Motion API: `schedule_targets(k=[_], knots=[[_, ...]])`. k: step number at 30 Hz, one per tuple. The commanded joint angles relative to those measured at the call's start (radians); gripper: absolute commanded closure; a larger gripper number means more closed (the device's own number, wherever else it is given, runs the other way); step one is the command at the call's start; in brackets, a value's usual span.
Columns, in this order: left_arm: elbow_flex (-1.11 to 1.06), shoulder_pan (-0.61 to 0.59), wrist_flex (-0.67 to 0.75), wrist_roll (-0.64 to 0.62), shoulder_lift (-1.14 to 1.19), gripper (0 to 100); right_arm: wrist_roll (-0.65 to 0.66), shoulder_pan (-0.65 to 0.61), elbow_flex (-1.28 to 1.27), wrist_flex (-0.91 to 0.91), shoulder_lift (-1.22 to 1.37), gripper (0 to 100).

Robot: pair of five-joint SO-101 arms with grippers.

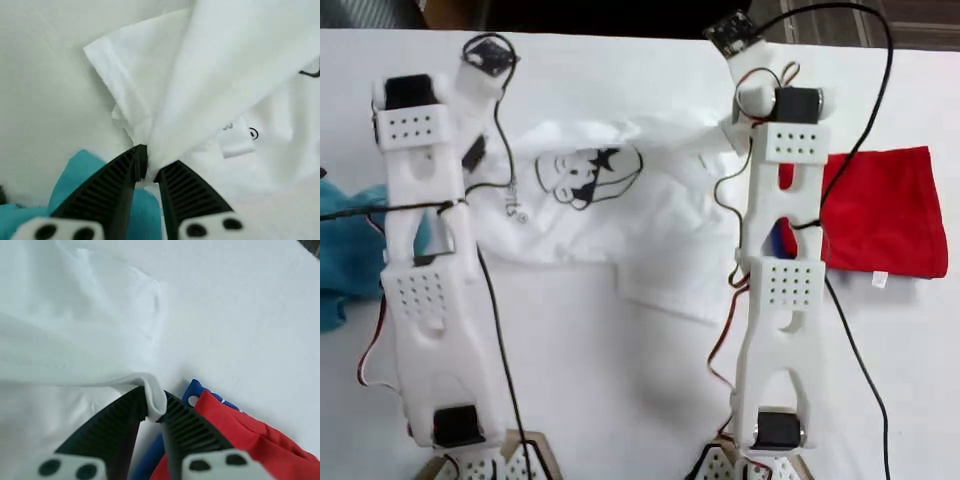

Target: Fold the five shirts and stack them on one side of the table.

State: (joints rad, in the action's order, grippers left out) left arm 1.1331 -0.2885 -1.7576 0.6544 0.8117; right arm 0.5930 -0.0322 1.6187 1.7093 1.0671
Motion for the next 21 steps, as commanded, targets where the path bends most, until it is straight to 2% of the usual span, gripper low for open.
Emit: schedule_targets(k=[1, 6, 13, 16, 21], knots=[[0.131, -0.048, 0.034, -0.037, -0.150, 98, 0.002, 0.007, 0.048, -0.036, -0.160, 97.7], [0.314, -0.071, 0.005, -0.089, -0.189, 98, 0.006, 0.005, 0.048, -0.104, -0.312, 97.7], [0.492, -0.092, -0.034, -0.150, -0.213, 98, -0.002, -0.010, 0.038, 0.007, -0.559, 97.7], [0.375, -0.092, -0.035, -0.184, -0.313, 98, -0.054, -0.008, 0.032, 0.008, -0.653, 97.7], [0.051, -0.057, -0.032, -0.181, -0.634, 98, -0.064, -0.016, -0.061, 0.008, -0.842, 97.8]])
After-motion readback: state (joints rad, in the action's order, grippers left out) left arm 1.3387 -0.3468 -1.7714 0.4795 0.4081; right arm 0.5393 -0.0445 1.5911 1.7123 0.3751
